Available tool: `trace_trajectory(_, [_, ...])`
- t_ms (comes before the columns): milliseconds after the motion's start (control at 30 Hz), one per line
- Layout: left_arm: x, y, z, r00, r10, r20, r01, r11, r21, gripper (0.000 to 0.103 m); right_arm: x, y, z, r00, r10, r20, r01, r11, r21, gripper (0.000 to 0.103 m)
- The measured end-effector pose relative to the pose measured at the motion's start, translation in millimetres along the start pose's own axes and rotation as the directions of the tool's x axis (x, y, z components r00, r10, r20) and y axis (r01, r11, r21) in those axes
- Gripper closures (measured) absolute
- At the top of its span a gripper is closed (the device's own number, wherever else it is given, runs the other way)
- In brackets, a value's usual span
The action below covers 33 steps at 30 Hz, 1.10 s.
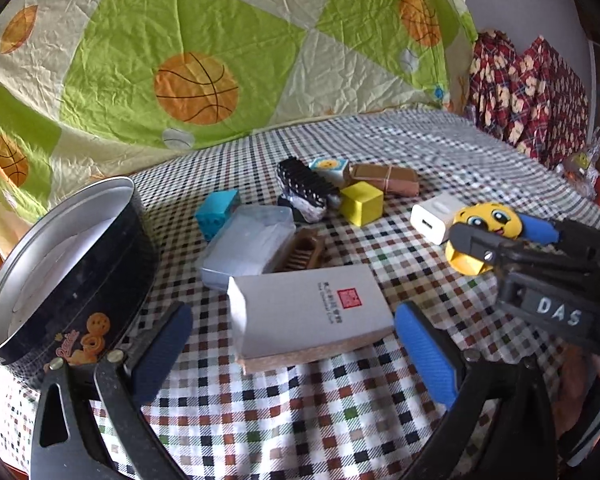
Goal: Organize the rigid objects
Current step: 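Grasp the white paper box with the left gripper while the right gripper holds the smiley box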
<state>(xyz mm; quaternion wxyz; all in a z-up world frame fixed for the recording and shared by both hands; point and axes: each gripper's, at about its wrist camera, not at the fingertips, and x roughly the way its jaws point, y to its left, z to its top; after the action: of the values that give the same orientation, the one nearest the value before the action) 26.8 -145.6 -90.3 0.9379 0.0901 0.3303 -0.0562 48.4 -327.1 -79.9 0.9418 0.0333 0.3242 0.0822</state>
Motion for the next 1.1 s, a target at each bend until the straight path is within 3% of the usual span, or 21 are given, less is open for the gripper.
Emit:
trace_trajectory(233, [9, -10, 4, 0.999, 0.012, -0.042, -0.01, 0.999, 0.033, 0.0, -2, 4, -4, 1.0, 0.002, 0.011, -0.001, 1.0, -0.028, 0.036])
trace_trajectory(400, [4, -13, 2, 1.0, 0.022, -0.014, -0.021, 0.998, 0.06, 0.0, -1, 5, -4, 1.0, 0.008, 0.002, -0.008, 0.999, -0.036, 0.036])
trace_trajectory(533, [-3, -1, 2, 1.0, 0.008, 0.017, -0.008, 1.0, 0.006, 0.0, 0, -1, -3, 0.999, 0.041, -0.007, -0.041, 0.999, 0.001, 0.036])
trace_trajectory(600, [2, 0, 4, 1.0, -0.005, -0.011, 0.005, 1.0, 0.008, 0.0, 0, -1, -3, 0.999, 0.046, -0.008, -0.045, 0.999, 0.005, 0.036])
trace_trajectory(700, [13, -12, 4, 0.997, -0.015, -0.075, 0.02, 0.997, 0.072, 0.001, 0, 0, -3, 0.999, 0.039, -0.004, -0.039, 0.999, -0.002, 0.036])
trace_trajectory(833, [9, -22, 1, 0.999, 0.006, -0.046, 0.0, 0.992, 0.125, 0.001, 0, -1, -3, 0.999, 0.043, -0.001, -0.043, 0.999, 0.004, 0.036])
trace_trajectory(867, [8, -21, 1, 0.999, 0.0, -0.044, 0.005, 0.993, 0.119, 0.003, 0, -1, -4, 0.999, 0.043, 0.001, -0.043, 0.999, 0.004, 0.036])
trace_trajectory(933, [9, -16, 1, 0.998, -0.032, -0.048, 0.036, 0.995, 0.092, 0.02, -1, 0, -4, 0.999, 0.04, 0.007, -0.04, 0.999, 0.002, 0.036])
trace_trajectory(1100, [5, -3, 0, 0.995, -0.098, -0.021, 0.099, 0.995, 0.03, 0.021, -4, 0, -5, 0.999, 0.041, 0.026, -0.041, 0.999, 0.001, 0.036])
